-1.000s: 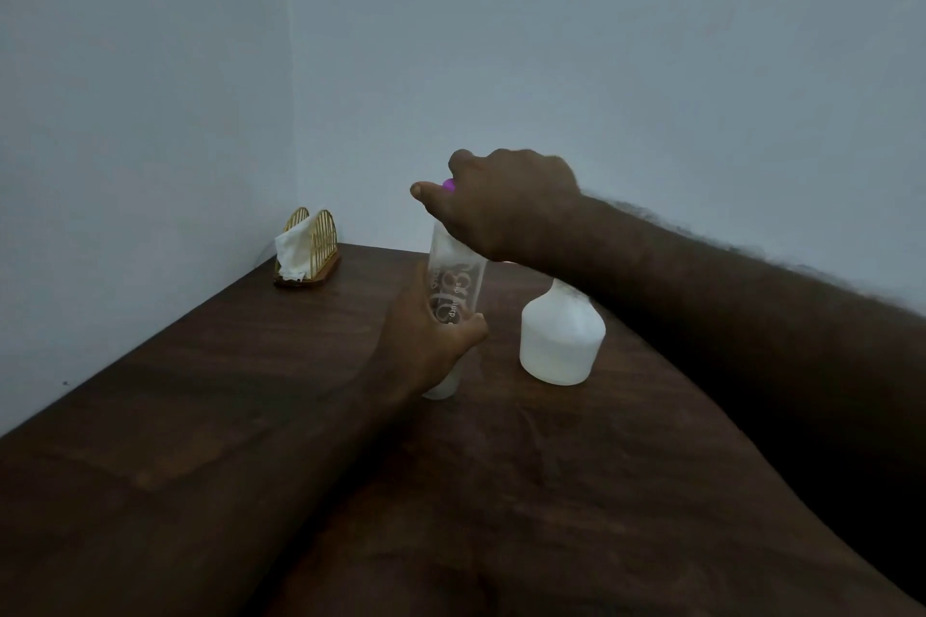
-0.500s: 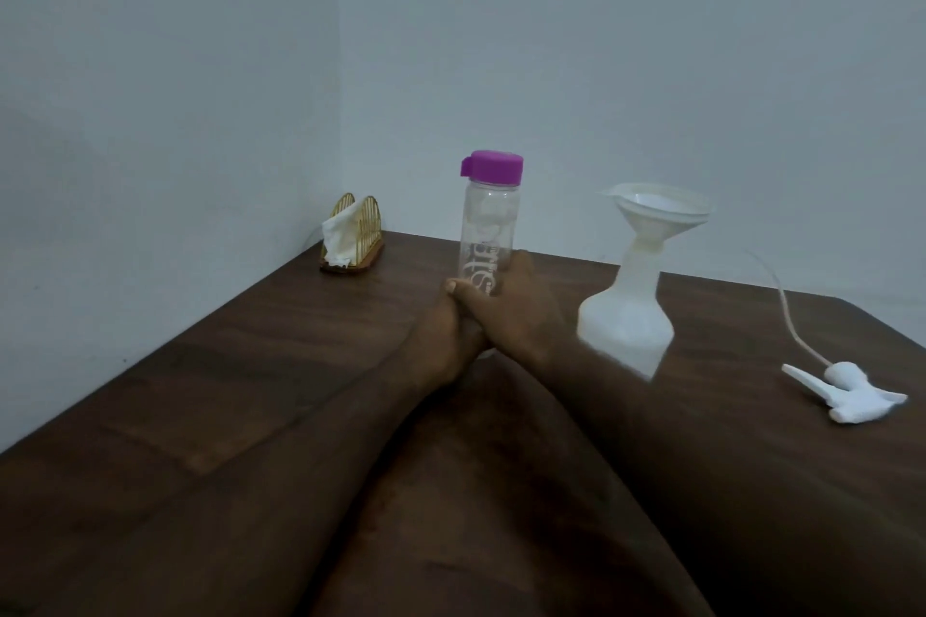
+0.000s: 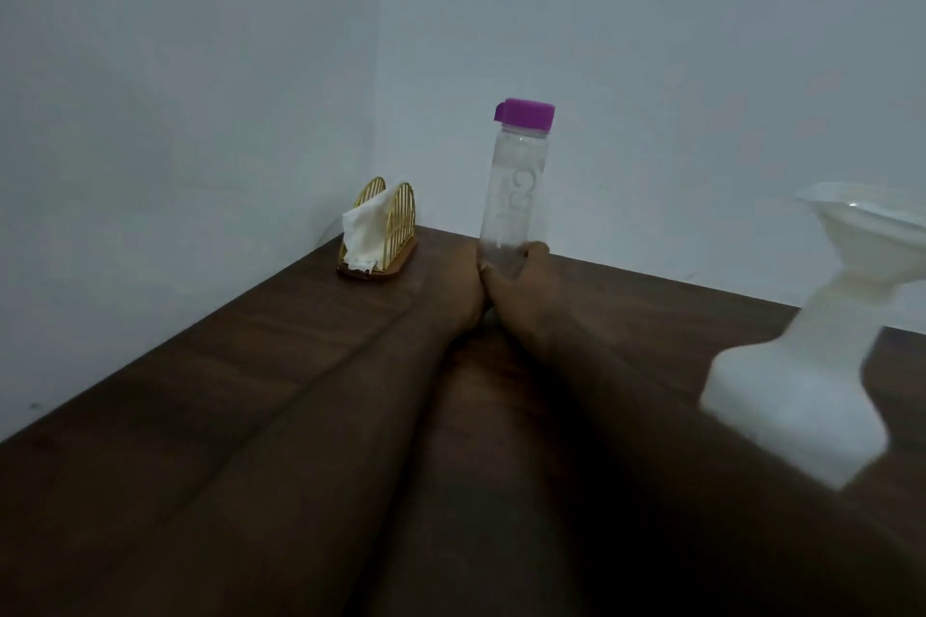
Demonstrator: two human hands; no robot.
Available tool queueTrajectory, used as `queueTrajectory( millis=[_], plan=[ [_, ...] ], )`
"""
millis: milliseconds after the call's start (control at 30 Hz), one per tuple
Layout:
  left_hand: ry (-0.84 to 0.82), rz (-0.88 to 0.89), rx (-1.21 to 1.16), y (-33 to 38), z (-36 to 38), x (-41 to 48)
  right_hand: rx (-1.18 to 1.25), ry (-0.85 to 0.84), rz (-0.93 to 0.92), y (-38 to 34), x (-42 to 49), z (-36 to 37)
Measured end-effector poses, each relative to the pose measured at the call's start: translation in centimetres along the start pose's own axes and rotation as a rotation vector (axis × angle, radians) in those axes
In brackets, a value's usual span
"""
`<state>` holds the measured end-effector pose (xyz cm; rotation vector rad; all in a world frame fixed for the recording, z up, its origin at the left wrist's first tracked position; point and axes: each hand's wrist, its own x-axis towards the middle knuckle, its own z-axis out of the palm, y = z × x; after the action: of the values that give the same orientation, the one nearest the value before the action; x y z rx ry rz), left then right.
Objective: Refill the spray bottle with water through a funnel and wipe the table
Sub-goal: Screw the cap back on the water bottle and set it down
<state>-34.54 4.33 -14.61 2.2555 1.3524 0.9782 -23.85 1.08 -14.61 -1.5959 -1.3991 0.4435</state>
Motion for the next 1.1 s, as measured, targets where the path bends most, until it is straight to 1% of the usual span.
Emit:
queueTrajectory(
  millis=[33,67,167,233,333,433,567,733,833,1000,1100],
  plan=[
    [0.110,-0.078,0.103,-0.2,0.5,1.1,-0.001,0.000,0.002,0.4,1.3,0.4],
    [0.116,-0.101,0.175,-0.4,0.9,2.2,0.000,0.006,0.009,0.7,2.6,0.9],
    [0.110,-0.125,0.188,-1.4,2.1,5.5,0.016,0.027,0.063,1.2,6.3,2.3],
    [0.057,-0.076,0.203,-2.2,2.5,7.7,0.012,0.032,0.089,1.5,8.3,3.2],
    [0.017,-0.127,0.175,-3.5,3.3,10.1,-0.082,0.016,0.064,2.1,10.4,3.8],
    [0.026,-0.125,0.160,-4.5,3.7,11.6,-0.132,0.006,0.056,2.8,11.7,4.2],
    [0.015,-0.074,0.195,-5.3,4.1,12.3,-0.139,0.031,0.071,2.9,12.2,4.4],
    [-0.012,-0.068,0.235,-5.2,4.3,12.7,-0.157,0.015,0.084,2.6,12.1,4.2],
    [0.007,-0.045,0.256,-5.4,4.4,12.7,-0.178,0.014,0.102,2.5,12.0,4.2],
    [0.016,-0.078,0.293,-5.3,4.1,11.8,-0.188,0.045,0.144,1.9,10.9,3.7],
    [0.042,-0.072,0.387,-5.0,3.6,10.2,-0.191,0.035,0.171,1.2,9.2,3.0]
  ],
)
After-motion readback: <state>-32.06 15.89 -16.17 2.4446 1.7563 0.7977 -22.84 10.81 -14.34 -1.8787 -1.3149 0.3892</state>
